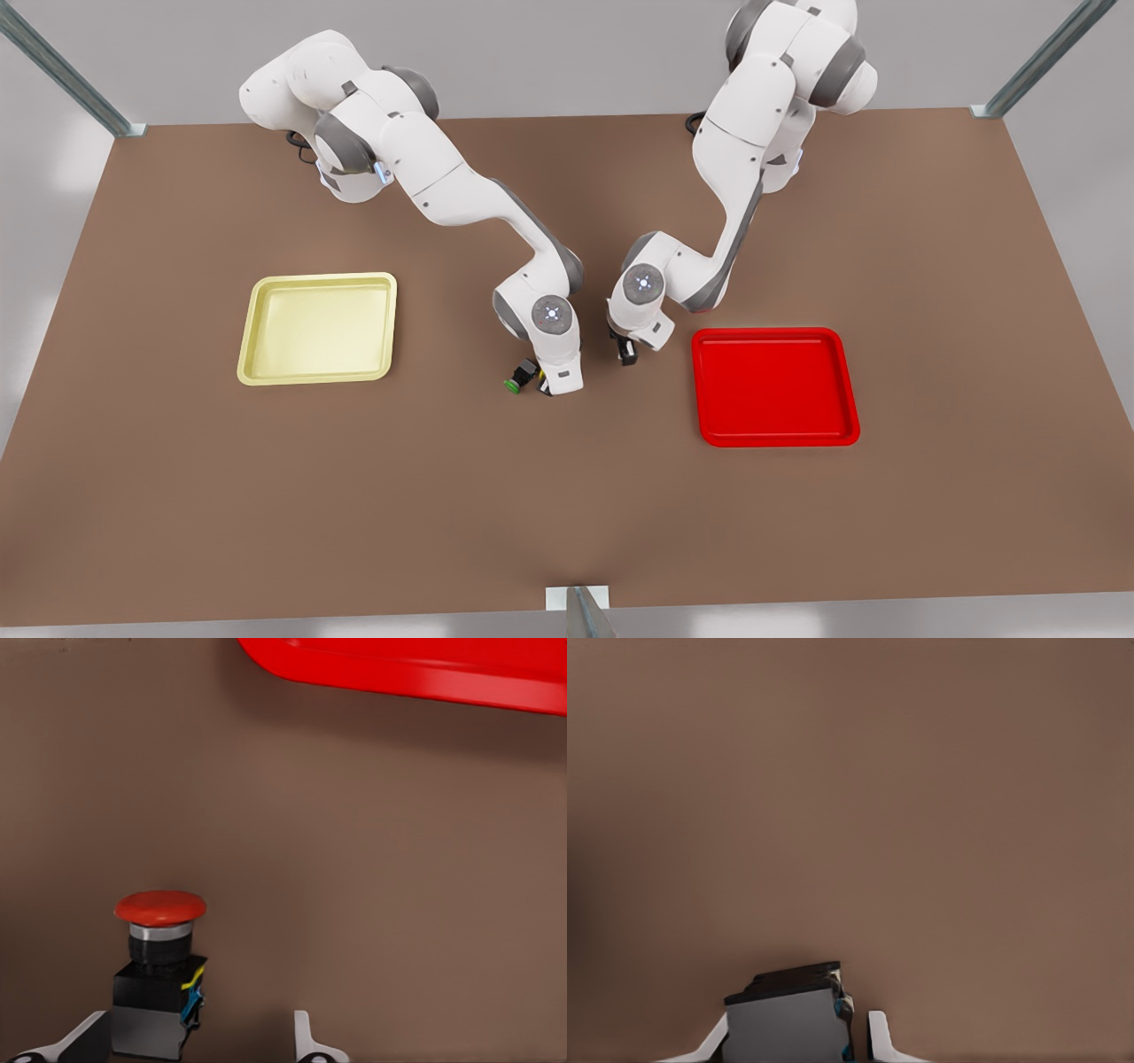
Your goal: Place the switches on the corresponding trays according to their colors
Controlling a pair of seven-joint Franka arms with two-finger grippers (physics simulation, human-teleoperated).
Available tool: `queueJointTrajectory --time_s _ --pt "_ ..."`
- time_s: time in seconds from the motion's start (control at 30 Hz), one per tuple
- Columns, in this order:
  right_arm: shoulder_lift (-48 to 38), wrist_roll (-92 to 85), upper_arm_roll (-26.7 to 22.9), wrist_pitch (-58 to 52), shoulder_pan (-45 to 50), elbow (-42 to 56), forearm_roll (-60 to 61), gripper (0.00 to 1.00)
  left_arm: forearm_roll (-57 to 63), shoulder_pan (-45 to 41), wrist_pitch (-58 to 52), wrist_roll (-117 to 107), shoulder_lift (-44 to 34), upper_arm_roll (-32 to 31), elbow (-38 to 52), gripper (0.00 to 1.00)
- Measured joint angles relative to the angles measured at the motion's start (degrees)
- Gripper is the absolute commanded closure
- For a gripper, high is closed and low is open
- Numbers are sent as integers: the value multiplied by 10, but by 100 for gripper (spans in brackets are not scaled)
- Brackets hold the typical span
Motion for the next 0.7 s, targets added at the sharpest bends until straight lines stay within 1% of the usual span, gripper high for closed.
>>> queueJointTrajectory --time_s 0.07,0.1,0.13,0.17,0.23,0.27,0.3,0.33,0.37,0.47,0.53,0.7 --pt "0 0 0 0 -1 1 0 43 -2 0 -1 20 1 0 -1 0" --pt "-1 0 0 0 -2 1 0 46 -6 0 -1 29 3 0 -1 0" --pt "-1 -1 0 -1 -2 1 0 51 -9 0 -2 38 5 0 -1 0" --pt "-1 -2 0 -1 -3 1 1 55 -11 0 -2 46 6 0 -1 0" --pt "-2 -4 0 -1 -3 2 3 55 -17 -1 -2 61 7 0 -1 2" --pt "-2 -5 0 -2 -3 2 4 55 -20 -1 -2 68 6 0 -1 16" --pt "-3 -6 0 -2 -5 2 4 56 -23 -1 -2 75 6 0 -1 28" --pt "-4 -7 1 -2 -6 3 5 62 -25 -1 -3 81 7 0 -1 29" --pt "-4 -8 0 -3 -6 4 7 64 -27 -1 -3 87 7 0 -1 32" --pt "-5 -13 0 -3 -7 5 10 64 -30 -1 -3 102 7 0 -1 46" --pt "-6 -16 0 -4 -7 6 11 64 -33 -1 -5 111 5 1 0 50" --pt "-24 -21 -3 -18 -6 32 12 64 -36 -1 -32 130 -19 8 5 50"
